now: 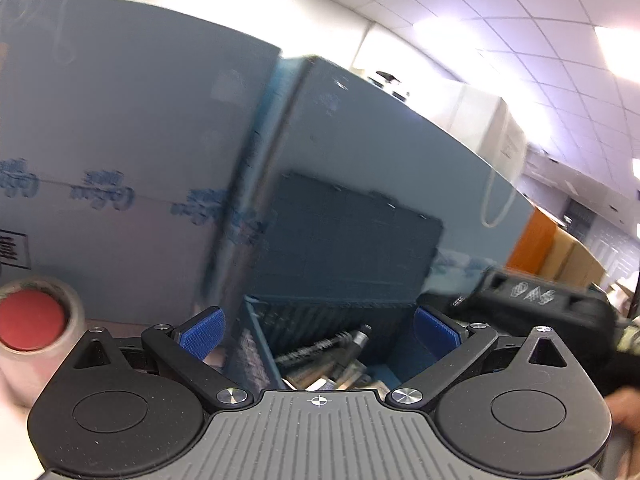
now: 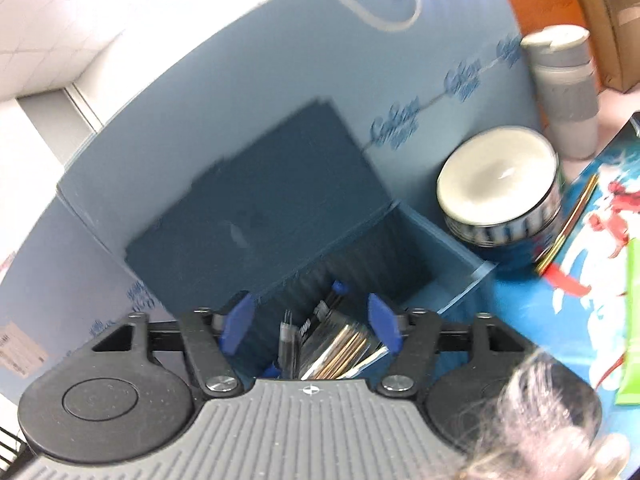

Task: Organize rigid objects
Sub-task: 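Carry the blue pen with the right gripper into the box and release, then grasp the green tube on the mousepad with the right gripper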

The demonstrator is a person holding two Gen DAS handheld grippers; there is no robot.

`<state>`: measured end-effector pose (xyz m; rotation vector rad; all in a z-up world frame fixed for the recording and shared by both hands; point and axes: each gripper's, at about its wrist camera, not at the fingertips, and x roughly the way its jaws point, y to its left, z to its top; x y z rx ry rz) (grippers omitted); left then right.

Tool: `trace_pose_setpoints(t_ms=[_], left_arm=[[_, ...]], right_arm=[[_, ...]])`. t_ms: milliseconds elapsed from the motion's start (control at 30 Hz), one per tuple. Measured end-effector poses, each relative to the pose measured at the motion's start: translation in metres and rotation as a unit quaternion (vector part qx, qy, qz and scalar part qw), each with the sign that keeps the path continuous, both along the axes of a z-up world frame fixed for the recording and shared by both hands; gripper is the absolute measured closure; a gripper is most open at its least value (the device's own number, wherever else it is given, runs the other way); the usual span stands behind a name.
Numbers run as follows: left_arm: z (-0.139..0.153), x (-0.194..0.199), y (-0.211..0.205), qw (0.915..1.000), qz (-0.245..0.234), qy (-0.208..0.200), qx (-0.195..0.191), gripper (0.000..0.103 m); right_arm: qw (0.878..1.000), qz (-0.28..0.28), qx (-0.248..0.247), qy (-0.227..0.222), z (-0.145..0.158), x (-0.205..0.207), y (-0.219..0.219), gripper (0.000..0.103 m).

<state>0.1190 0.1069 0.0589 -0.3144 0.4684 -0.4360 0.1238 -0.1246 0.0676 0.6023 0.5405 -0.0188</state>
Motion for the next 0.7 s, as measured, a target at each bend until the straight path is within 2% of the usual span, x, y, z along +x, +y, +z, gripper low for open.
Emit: trace_pose_setpoints(t_ms=[67, 167, 267, 400, 567, 633, 700], left_arm=[[-0.004, 0.004, -0.005, 0.9994, -0.025, 0.012, -0.019, 0.001], [-0.016, 0.018, -0.014, 0.9937, -0.07, 0.05, -0.072, 0.001], [-0.023, 0.027, -0.025, 0.9933, -0.039, 0.069, -0.085, 0.001], [-0.023, 0.022, -0.044, 0.9974, -0.023, 0.049, -0.047, 0.0], [-0.025, 0.018, -0.071, 0.9955, -0.086, 0.041, -0.006, 0.0], [-0.026, 0.016, -0.079, 0.9958, -0.083, 0.037, 0.015, 0.0], [-0.027, 0.015, -0.077, 0.996, -0.083, 0.033, 0.007, 0.0]], right_arm=[[1.0, -0.01, -0.003, -0.013, 0.006, -0.009, -0.013, 0.026], [0.999, -0.041, -0.006, -0.03, 0.014, -0.029, -0.036, 0.023], [0.997, -0.068, 0.0, -0.038, 0.017, -0.047, -0.06, 0.022], [0.994, -0.102, 0.009, -0.03, 0.008, -0.068, -0.092, 0.022], [0.987, -0.16, 0.004, 0.005, -0.01, -0.082, -0.131, 0.022], [0.983, -0.184, -0.01, 0.025, -0.019, -0.084, -0.142, 0.022], [0.979, -0.198, -0.021, 0.05, -0.028, -0.083, -0.15, 0.022]])
